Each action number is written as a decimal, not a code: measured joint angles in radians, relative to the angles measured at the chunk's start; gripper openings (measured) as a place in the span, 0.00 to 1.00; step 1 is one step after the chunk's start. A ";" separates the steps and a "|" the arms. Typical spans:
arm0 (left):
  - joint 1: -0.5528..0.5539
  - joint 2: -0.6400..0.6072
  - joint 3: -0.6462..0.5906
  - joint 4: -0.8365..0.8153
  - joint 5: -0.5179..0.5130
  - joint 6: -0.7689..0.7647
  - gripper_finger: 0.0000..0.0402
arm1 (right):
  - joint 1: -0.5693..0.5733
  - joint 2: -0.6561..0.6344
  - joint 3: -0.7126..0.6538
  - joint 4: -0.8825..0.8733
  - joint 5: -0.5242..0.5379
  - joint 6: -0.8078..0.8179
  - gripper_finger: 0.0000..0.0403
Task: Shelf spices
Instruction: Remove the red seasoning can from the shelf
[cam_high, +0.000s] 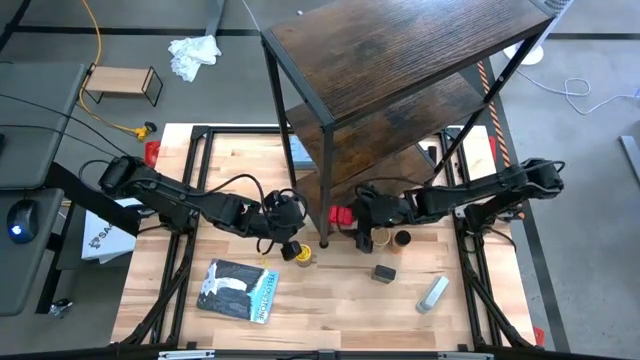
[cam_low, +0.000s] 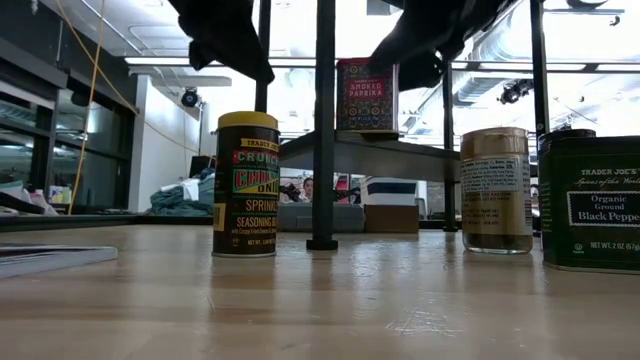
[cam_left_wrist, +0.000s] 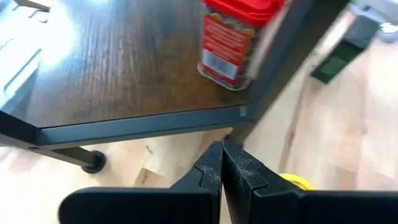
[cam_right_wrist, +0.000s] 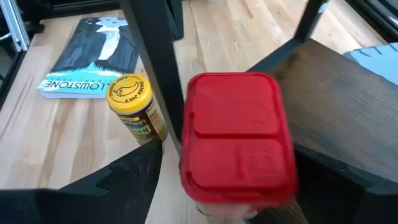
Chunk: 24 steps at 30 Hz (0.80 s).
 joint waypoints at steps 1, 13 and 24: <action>-0.008 -0.007 0.000 0.001 -0.002 -0.005 0.00 | 0.000 0.007 0.000 0.006 -0.001 -0.005 0.79; -0.126 -0.087 0.000 -0.117 -0.176 -0.184 0.00 | 0.017 0.013 0.000 0.044 0.067 -0.107 0.51; -0.303 -0.174 0.000 -0.270 -0.332 -0.370 0.00 | 0.132 -0.153 0.137 -0.358 -0.018 -0.056 0.51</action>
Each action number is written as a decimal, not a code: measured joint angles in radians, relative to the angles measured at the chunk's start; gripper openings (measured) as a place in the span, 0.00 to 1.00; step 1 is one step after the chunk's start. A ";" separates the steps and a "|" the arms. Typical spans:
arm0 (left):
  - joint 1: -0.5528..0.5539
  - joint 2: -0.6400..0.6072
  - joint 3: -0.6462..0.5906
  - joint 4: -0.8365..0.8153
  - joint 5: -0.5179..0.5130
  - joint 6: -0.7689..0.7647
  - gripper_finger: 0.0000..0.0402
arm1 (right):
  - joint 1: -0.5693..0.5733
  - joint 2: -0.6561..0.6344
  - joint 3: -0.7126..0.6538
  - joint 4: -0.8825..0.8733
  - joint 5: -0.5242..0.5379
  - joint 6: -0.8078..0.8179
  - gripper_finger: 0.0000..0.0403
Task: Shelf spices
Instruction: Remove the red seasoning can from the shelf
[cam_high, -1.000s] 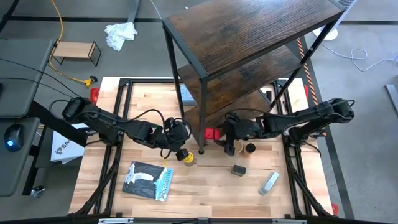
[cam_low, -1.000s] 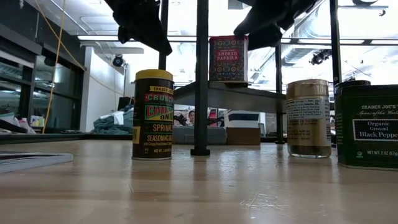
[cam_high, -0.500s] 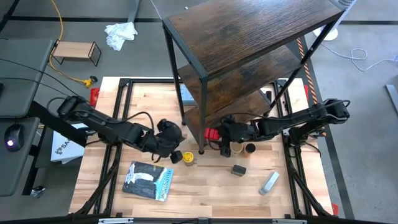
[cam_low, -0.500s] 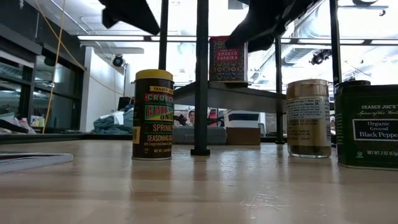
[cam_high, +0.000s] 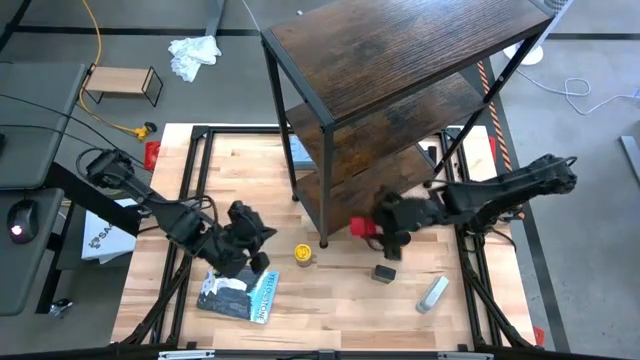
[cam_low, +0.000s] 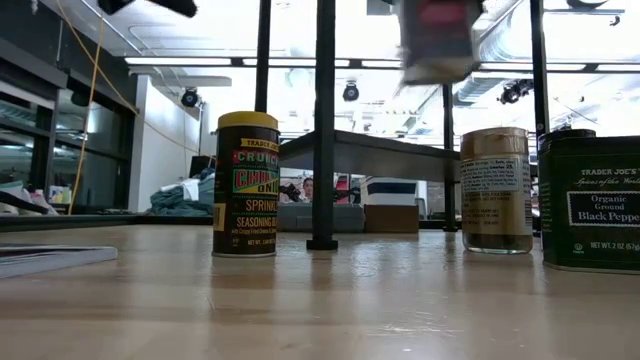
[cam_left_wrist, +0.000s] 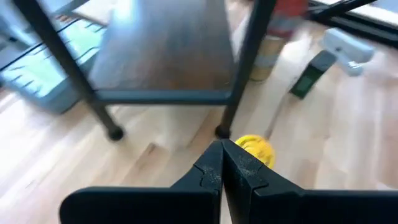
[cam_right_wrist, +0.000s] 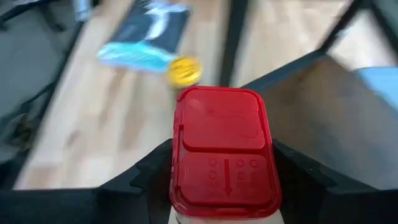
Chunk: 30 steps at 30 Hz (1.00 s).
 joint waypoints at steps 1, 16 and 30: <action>-0.008 -0.001 0.000 -0.031 -0.011 -0.023 0.00 | 0.031 -0.002 0.008 -0.026 -0.003 0.021 0.51; -0.057 0.002 0.000 -0.126 0.115 0.037 0.00 | 0.204 0.429 0.010 0.323 0.182 0.199 0.51; -0.109 0.001 0.000 -0.113 0.211 -0.049 0.00 | 0.206 0.592 0.072 0.427 0.209 0.151 0.91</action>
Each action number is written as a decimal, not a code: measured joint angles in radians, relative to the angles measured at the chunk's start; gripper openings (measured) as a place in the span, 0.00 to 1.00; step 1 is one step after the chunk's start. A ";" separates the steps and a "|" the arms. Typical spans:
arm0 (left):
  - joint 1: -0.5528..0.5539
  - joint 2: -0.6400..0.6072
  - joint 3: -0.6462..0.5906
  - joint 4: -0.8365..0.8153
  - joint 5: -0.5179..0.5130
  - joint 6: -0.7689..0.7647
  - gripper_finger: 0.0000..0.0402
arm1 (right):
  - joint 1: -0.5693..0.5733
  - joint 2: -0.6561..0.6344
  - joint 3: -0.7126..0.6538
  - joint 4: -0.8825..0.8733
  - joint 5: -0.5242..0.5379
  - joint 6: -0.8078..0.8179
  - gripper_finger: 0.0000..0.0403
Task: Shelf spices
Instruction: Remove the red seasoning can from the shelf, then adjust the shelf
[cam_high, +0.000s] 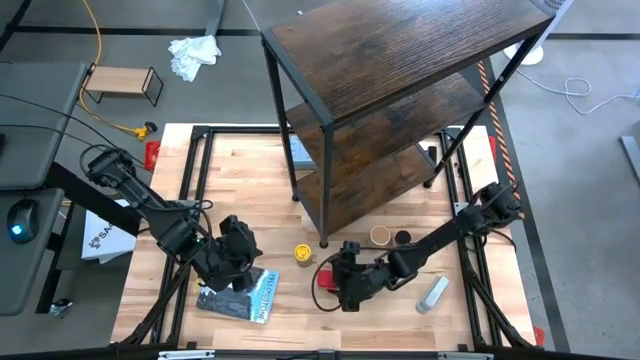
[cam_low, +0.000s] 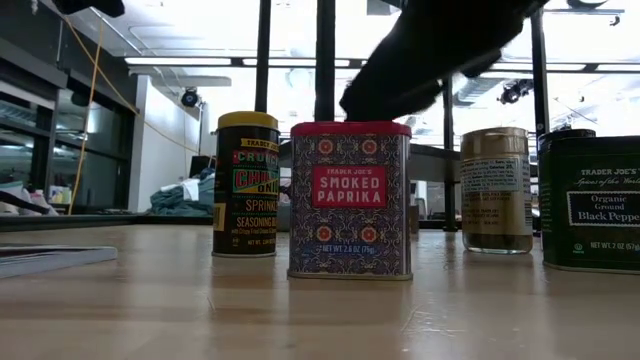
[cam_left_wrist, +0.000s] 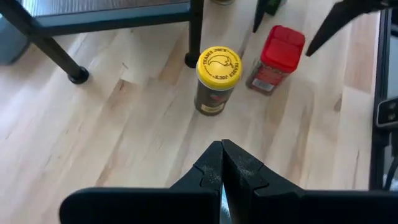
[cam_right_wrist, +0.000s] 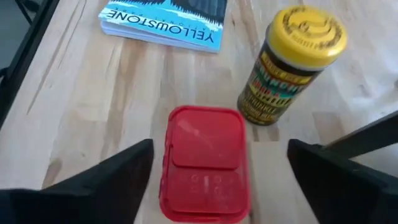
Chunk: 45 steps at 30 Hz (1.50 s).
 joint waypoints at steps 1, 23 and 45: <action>0.000 0.000 0.000 0.005 -0.003 -0.013 0.00 | 0.000 -0.001 0.019 -0.027 -0.001 -0.010 0.94; 0.075 0.081 0.002 0.667 -0.124 0.249 0.00 | 0.217 -0.010 0.551 -1.439 0.164 0.973 0.04; 0.224 0.577 0.102 1.274 -0.579 0.071 0.00 | 0.205 -0.125 0.477 -1.435 0.194 1.462 0.00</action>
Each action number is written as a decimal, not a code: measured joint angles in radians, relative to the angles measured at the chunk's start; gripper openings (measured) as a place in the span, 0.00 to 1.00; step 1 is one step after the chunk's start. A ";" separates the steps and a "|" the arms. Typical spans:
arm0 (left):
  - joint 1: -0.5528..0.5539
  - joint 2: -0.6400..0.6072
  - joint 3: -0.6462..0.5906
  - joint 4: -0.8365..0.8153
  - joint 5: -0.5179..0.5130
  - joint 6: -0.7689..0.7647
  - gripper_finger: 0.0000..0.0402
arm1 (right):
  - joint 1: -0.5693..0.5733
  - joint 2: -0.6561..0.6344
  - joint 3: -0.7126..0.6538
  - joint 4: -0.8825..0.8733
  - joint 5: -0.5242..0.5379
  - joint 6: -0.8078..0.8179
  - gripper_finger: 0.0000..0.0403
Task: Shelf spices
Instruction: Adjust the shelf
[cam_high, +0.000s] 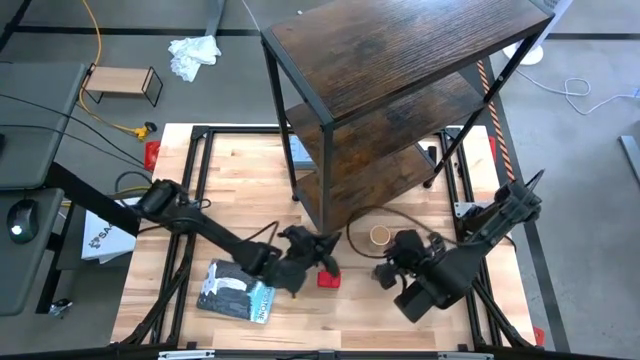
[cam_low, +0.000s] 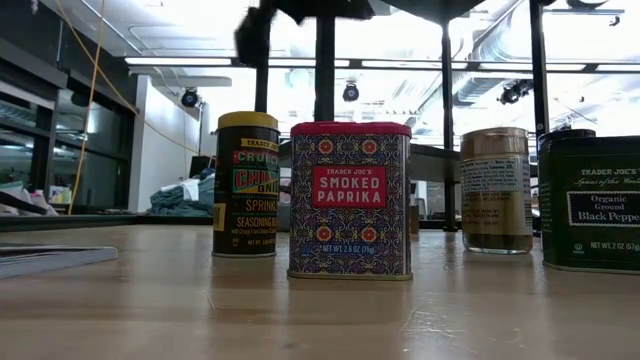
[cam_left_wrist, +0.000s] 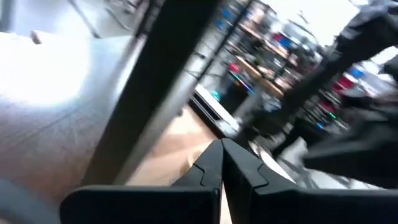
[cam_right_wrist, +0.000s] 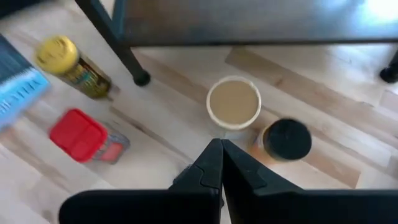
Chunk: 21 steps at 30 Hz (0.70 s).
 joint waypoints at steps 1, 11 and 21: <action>0.014 0.018 0.018 -0.003 -0.010 -0.004 0.00 | 0.003 -0.016 0.000 0.000 0.011 0.000 0.00; 0.061 0.077 0.119 -0.023 -0.117 -0.009 0.00 | 0.030 -0.118 0.000 -0.001 0.089 -0.064 0.00; 0.023 -0.046 0.119 -0.330 -0.321 -0.010 0.00 | 0.031 -0.127 0.000 -0.001 0.075 -0.189 0.00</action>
